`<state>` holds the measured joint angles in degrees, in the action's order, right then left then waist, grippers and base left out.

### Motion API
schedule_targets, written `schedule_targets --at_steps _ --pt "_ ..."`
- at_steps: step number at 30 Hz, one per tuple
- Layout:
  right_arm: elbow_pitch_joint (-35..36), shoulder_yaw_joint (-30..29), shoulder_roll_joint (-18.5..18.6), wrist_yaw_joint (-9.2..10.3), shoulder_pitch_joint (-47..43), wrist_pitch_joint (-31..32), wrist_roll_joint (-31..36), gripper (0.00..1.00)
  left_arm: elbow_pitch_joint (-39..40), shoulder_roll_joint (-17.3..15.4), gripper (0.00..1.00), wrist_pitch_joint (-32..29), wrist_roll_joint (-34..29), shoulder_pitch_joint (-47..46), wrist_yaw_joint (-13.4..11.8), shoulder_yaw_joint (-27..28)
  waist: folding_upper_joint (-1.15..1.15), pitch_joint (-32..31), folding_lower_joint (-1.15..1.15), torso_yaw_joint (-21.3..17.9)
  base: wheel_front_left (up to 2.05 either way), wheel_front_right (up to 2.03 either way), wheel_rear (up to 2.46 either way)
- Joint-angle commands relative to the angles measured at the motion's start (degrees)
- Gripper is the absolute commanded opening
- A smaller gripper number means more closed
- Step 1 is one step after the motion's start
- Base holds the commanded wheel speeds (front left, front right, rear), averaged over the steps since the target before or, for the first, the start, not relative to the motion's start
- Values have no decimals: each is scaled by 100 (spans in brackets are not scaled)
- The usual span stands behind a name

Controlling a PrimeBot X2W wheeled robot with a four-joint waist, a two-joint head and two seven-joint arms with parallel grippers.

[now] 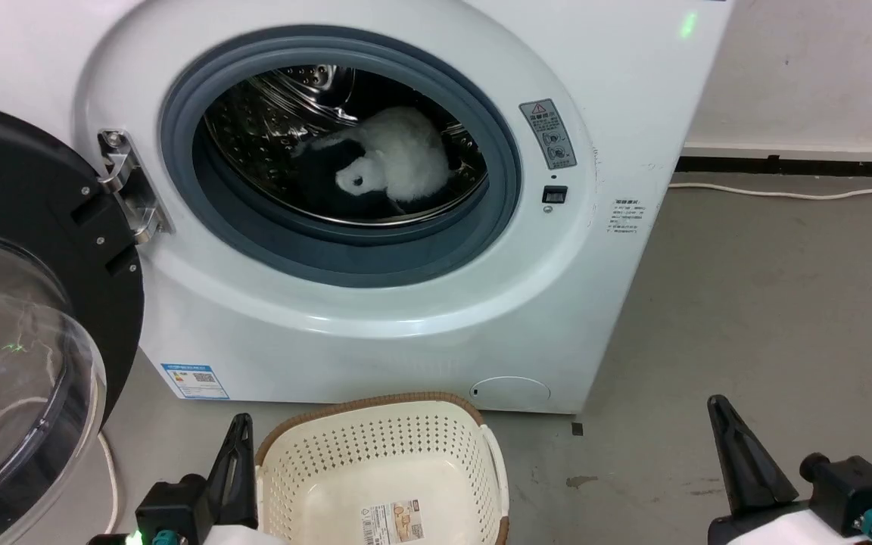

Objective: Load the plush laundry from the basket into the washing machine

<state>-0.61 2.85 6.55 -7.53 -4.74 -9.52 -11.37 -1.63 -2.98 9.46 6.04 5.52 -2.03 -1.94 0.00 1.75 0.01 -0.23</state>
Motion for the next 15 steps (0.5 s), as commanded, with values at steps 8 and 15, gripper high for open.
schedule_targets --at_steps 8,15 --pt "23 -42 -67 2 132 120 172 0 41 3 0 -120 -114 -157 38 34 0 -19 0 3 0 0 0" --pt "27 -66 -97 2 166 203 268 0 53 4 0 -202 -163 -196 55 50 0 -34 0 5 0 0 0"
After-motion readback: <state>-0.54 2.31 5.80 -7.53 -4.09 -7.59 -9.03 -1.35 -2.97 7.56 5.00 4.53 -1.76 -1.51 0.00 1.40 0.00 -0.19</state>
